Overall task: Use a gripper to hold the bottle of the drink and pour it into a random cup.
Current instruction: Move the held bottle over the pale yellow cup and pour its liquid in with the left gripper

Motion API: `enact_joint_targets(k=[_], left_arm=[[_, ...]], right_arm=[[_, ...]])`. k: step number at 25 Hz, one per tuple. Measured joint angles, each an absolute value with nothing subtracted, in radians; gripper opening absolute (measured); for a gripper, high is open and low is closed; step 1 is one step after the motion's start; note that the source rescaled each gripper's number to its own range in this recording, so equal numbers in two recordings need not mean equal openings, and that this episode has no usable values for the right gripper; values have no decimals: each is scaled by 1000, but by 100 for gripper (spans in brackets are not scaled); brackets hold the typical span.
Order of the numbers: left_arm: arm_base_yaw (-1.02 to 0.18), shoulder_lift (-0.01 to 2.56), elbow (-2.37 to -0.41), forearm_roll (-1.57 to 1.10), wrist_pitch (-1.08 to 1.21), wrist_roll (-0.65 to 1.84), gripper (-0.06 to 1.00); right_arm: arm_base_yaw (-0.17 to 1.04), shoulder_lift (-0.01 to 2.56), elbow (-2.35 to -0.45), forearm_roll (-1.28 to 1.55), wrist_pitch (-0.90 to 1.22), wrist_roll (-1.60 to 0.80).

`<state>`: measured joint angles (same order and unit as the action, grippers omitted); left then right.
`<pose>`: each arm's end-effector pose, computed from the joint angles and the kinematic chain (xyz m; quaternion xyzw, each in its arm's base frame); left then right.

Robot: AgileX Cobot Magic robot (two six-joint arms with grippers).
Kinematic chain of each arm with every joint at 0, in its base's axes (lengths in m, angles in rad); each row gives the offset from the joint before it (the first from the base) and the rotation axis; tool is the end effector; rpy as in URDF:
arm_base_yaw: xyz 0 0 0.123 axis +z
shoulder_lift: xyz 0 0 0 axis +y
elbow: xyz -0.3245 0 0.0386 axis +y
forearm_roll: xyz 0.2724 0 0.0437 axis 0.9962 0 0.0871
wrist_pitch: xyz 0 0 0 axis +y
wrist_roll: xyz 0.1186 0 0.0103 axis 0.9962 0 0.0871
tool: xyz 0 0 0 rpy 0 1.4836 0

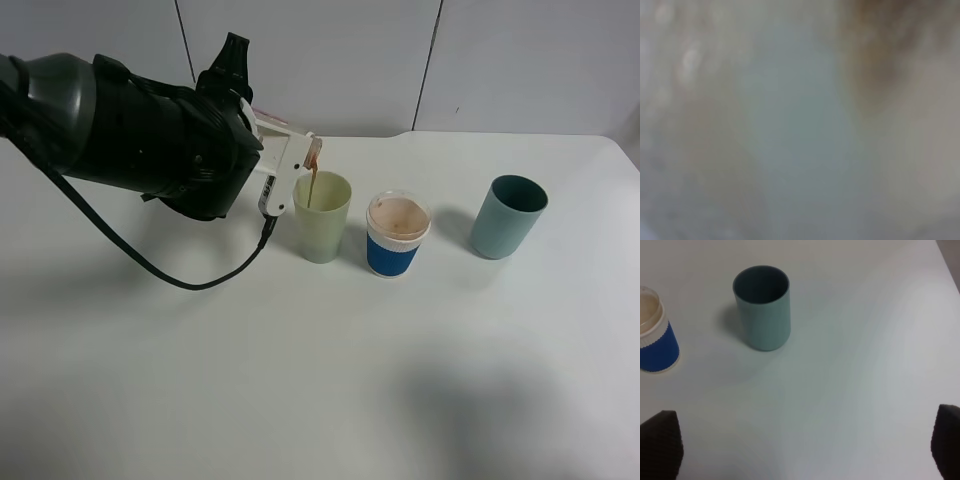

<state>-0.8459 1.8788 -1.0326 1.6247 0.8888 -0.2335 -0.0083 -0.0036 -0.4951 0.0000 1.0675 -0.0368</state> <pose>0.3385 -0.2429 0.1975 0.6638 0.5110 0.4816 0.2576 -0.0008 0.0000 0.2739 -0.0122 0.8552 -0.0117 0.5179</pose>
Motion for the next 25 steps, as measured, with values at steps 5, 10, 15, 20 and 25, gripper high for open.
enact_joint_targets(k=[5, 10, 15, 20, 25], left_arm=[[-849, 1879, -1033, 1633, 890, -234, 1], [-849, 1879, -1033, 1670, 890, -234, 1], [-849, 1879, -1033, 1691, 890, -234, 1], [-849, 1879, -1033, 1711, 890, -234, 1], [-849, 1879, -1033, 1723, 892, -234, 0]], right_arm=[[-8, -4, -495, 0, 1068, -37], [-8, -4, -495, 0, 1068, -37], [-8, -4, -495, 0, 1068, -37], [-8, -4, -495, 0, 1068, -37], [-8, -4, -495, 0, 1068, -36]])
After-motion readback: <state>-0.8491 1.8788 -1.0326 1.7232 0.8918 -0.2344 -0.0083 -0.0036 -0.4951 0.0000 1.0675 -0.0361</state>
